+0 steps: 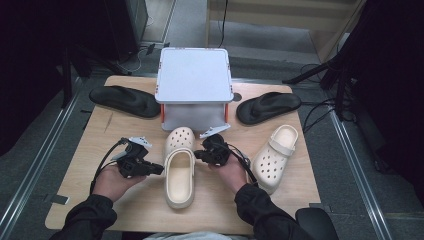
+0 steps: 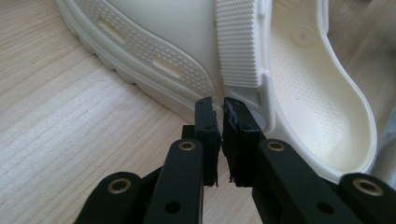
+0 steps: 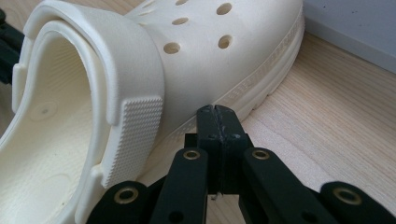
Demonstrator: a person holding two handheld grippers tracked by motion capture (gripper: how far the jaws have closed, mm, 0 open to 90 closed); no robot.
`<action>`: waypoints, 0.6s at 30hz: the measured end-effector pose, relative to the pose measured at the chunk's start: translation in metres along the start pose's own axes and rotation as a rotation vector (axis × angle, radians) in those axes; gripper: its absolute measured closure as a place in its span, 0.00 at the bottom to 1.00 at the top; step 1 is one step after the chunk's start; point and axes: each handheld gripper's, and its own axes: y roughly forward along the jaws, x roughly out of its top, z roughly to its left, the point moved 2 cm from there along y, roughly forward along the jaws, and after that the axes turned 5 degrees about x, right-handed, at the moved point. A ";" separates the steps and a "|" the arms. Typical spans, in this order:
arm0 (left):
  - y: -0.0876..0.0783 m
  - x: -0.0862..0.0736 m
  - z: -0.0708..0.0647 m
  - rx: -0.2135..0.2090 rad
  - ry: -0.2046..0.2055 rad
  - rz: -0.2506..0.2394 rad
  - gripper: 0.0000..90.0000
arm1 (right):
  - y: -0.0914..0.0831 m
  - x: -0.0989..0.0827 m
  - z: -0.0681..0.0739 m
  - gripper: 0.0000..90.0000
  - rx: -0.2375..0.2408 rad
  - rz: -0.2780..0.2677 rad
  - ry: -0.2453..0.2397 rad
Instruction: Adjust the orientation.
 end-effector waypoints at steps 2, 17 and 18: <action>-0.002 0.000 0.004 0.003 -0.012 -0.009 0.93 | -0.001 0.000 -0.001 1.00 0.013 -0.006 0.000; -0.022 0.007 0.014 0.050 -0.010 -0.094 0.55 | -0.044 -0.010 -0.002 0.77 0.086 -0.057 -0.058; -0.023 0.008 0.015 0.047 -0.008 -0.093 0.54 | -0.048 -0.011 -0.002 0.76 0.087 -0.067 -0.058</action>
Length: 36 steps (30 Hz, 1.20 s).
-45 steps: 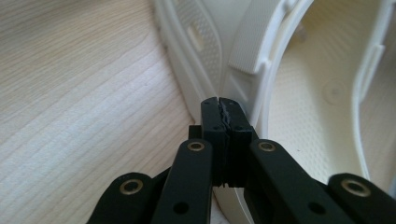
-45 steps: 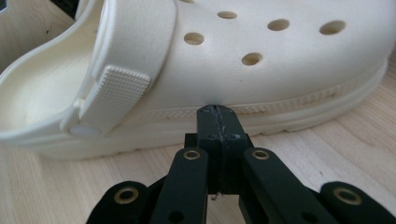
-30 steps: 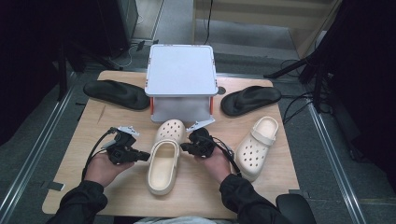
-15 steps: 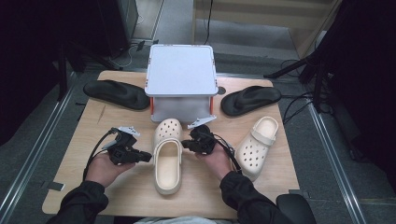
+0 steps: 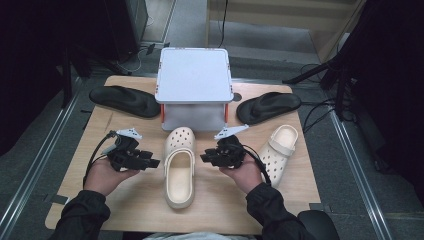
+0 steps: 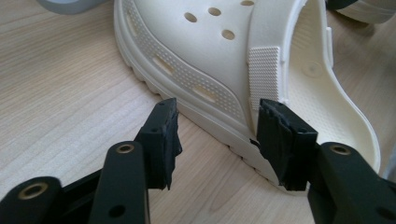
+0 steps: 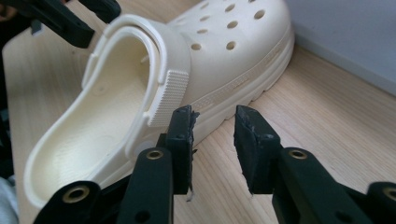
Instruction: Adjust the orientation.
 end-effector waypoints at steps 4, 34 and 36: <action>-0.001 0.003 0.003 0.021 -0.002 -0.012 0.51 | -0.016 -0.005 0.001 0.72 0.010 -0.053 -0.024; 0.009 0.022 0.011 0.014 0.017 -0.033 0.46 | -0.115 -0.080 -0.015 0.84 -0.147 -0.074 0.079; 0.009 0.022 0.011 0.019 0.019 -0.033 0.46 | -0.121 -0.085 -0.018 0.85 -0.157 -0.079 0.098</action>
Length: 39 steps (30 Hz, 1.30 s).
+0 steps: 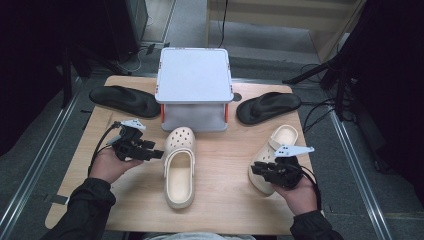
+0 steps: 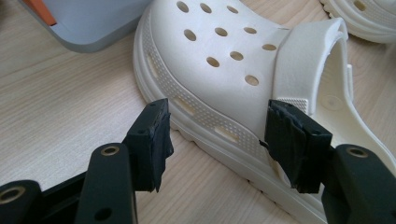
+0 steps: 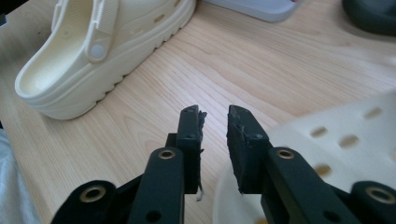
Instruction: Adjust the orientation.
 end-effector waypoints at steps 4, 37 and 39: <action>0.001 0.001 0.001 -0.001 -0.003 -0.002 0.46 | -0.011 -0.008 -0.007 0.91 -0.010 -0.006 0.022; 0.002 0.001 0.001 0.000 0.005 -0.005 0.46 | -0.037 -0.038 -0.032 1.00 -0.043 0.051 0.038; 0.002 0.000 0.001 -0.001 0.005 -0.006 0.46 | -0.035 -0.037 -0.031 1.00 -0.039 0.049 0.034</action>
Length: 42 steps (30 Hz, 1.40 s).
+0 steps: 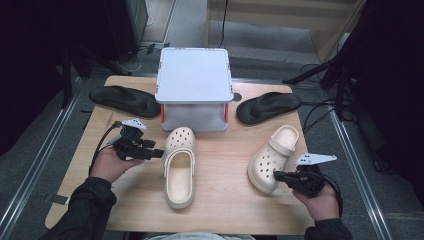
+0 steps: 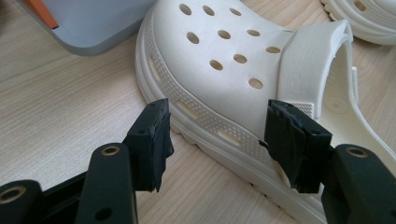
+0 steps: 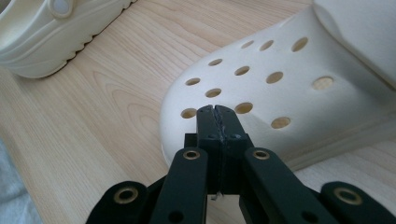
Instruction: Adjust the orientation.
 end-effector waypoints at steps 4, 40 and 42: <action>0.000 0.000 -0.001 0.002 0.000 0.001 0.46 | 0.006 0.004 0.003 1.00 0.011 -0.001 -0.011; 0.000 0.000 0.000 0.000 0.000 0.004 0.46 | 0.052 0.054 0.007 1.00 -0.018 0.009 0.059; 0.000 0.000 0.000 0.000 -0.003 0.001 0.46 | 0.044 0.056 0.007 1.00 -0.004 -0.017 0.067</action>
